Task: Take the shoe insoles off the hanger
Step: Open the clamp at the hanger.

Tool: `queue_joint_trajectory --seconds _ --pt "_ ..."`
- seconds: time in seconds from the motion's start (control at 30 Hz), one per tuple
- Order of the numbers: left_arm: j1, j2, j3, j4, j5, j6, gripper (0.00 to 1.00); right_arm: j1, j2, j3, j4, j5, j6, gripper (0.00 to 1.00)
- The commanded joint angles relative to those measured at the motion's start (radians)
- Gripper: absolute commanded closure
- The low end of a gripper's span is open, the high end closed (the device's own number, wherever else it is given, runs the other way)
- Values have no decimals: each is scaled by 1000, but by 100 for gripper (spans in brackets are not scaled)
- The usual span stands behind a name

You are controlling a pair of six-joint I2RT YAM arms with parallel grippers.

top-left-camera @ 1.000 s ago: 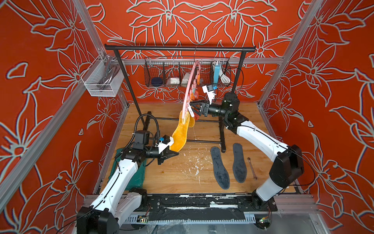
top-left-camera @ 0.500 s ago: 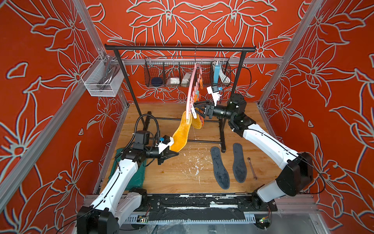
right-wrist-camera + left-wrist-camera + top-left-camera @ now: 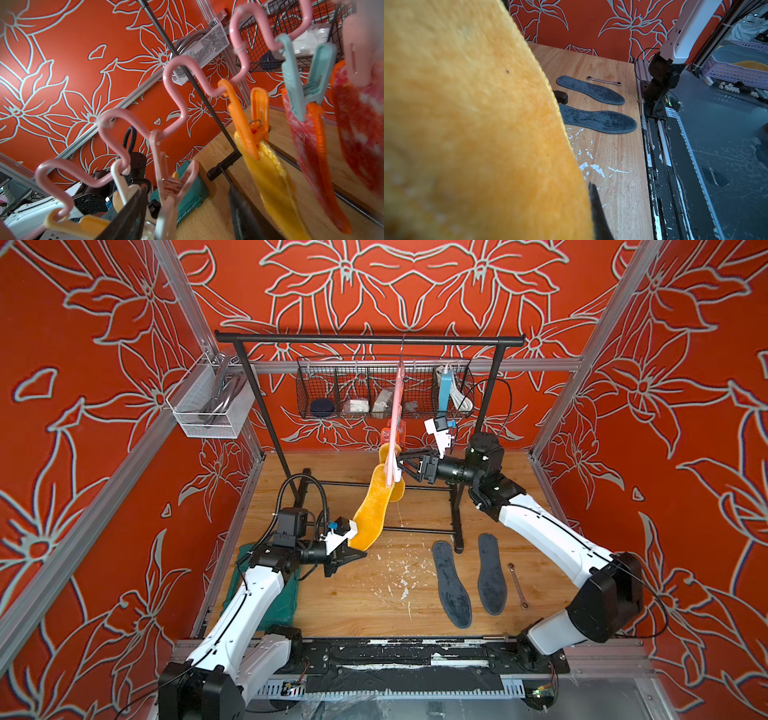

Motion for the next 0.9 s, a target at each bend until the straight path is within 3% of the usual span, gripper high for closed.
queue_joint_trajectory --seconds 0.0,0.57,0.87 --pt "-10 9 -14 -6 -9 6 100 -4 -45 -24 68 -21 1 32" --pt "-14 7 -11 -6 -8 11 100 2 98 102 111 -47 69 30" --pt "-14 9 -14 -7 -11 18 100 11 124 133 108 -44 76 46"
